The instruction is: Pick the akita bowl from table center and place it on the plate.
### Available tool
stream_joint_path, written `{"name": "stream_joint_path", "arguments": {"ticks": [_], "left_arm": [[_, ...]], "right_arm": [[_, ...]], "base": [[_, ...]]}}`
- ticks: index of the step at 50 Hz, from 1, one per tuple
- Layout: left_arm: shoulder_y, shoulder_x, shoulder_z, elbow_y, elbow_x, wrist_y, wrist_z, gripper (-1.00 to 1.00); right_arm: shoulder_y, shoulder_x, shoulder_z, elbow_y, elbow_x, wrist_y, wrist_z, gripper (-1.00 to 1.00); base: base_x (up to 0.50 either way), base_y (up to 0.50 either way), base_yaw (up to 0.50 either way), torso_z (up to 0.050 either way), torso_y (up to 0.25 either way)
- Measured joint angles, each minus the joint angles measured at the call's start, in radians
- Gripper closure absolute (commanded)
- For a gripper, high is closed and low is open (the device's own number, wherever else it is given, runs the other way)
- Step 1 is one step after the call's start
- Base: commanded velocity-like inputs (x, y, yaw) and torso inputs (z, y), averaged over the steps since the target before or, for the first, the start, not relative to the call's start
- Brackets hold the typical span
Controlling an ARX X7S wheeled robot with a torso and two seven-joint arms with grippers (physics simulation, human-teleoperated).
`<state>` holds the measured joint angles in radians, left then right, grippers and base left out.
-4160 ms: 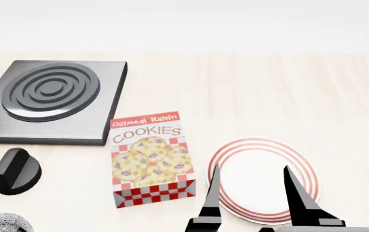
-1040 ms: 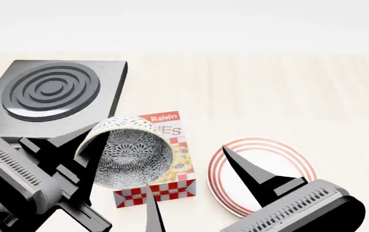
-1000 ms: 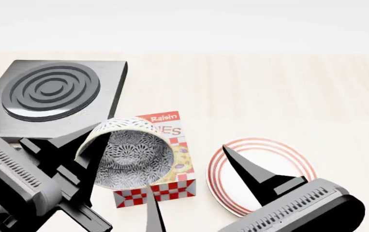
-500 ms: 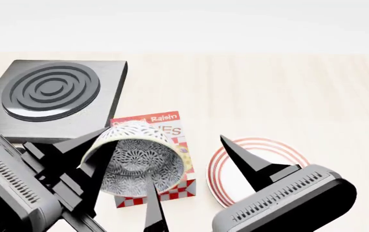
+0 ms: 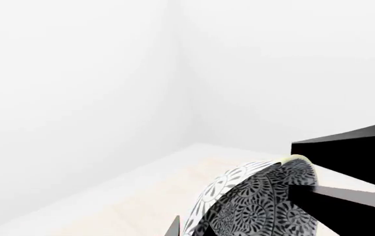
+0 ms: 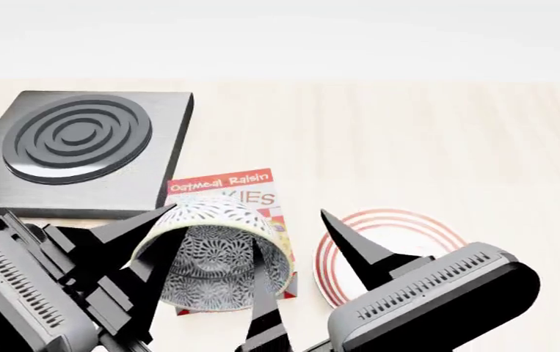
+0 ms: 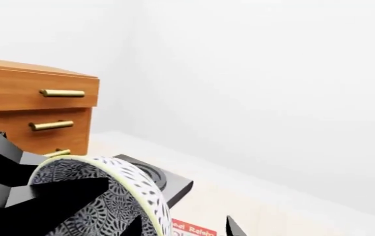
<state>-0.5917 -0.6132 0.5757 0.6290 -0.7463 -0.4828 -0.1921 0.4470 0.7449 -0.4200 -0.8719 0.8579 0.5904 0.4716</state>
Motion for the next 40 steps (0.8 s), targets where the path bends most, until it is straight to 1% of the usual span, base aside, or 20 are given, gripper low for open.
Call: {"name": "stream_joint_path", "arguments": {"ticks": [31,32,40], "left_arm": [[0.001,0.005,0.013,-0.007,0.01,0.005,-0.002,1.0],[0.0,0.005,0.014,-0.007,0.01,0.004,-0.002,-1.0],[-0.004,0.007,0.016,-0.007,0.017,0.0,-0.009,-1.0]], "right_arm": [[-0.019,-0.006,-0.022,0.015,0.013,-0.033,-0.005,1.0],[-0.019,-0.006,-0.022,0.015,0.013,-0.034,-0.005,1.0],[-0.028,-0.005,-0.017,0.024,0.01,-0.036,0.004,1.0]], "base": [[0.0,0.0,0.0,0.0,0.0],[0.0,0.0,0.0,0.0,0.0],[0.0,0.0,0.0,0.0,0.001]]}}
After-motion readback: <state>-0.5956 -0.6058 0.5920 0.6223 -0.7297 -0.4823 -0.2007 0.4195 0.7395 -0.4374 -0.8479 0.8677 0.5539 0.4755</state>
